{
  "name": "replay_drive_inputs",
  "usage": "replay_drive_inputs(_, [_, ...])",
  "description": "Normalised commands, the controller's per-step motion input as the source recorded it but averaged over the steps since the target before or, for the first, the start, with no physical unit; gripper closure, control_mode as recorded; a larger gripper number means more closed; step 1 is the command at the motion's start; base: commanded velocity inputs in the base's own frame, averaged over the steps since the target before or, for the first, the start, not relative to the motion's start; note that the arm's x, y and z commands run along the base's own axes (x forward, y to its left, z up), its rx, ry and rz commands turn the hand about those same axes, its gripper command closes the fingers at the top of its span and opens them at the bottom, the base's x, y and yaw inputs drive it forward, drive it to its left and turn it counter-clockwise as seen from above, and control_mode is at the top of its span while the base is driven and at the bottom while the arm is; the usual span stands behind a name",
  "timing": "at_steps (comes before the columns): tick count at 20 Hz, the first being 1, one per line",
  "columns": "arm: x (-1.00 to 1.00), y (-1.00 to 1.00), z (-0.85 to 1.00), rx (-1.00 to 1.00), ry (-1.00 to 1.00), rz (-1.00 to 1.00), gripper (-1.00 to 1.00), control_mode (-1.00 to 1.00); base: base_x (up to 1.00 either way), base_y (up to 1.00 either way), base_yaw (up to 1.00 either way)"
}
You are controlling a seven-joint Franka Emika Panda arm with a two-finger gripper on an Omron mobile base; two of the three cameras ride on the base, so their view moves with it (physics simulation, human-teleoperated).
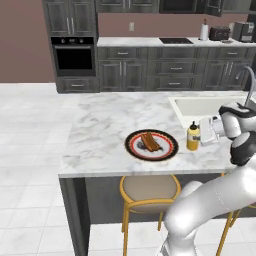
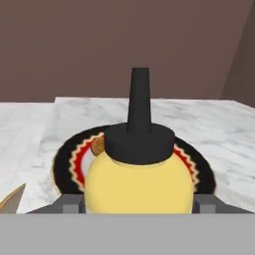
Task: Move the hot dog bun to the plate on the dining table and place the condiment next to that plate. Then navigate to the fridge and take the sausage and place it on the plate as well.
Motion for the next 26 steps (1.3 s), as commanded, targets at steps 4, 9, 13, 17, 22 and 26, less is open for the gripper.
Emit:
replay_drive_inputs(4, [0.39,-0.1,-0.32,0.03,0.0,0.01,1.0,-1.0,0.0,0.0,0.0])
replay_drive_inputs(9, [0.29,-0.16,-0.35,0.02,0.0,0.01,1.0,-1.0,0.0,0.0,0.0])
replay_drive_inputs(13, [0.22,-0.11,-0.4,0.0,0.0,0.0,1.0,-1.0,0.0,0.0,0.0])
replay_drive_inputs(17, [0.06,-0.01,-0.31,0.0,0.0,0.03,1.0,-1.0,0.0,0.0,0.0])
replay_drive_inputs(22, [0.01,0.0,-0.38,0.0,0.0,0.03,1.0,-1.0,0.0,0.0,0.0])
replay_drive_inputs(26, [0.0,0.05,-0.49,-0.01,0.0,0.03,-1.0,-1.0,0.0,0.0,0.0])
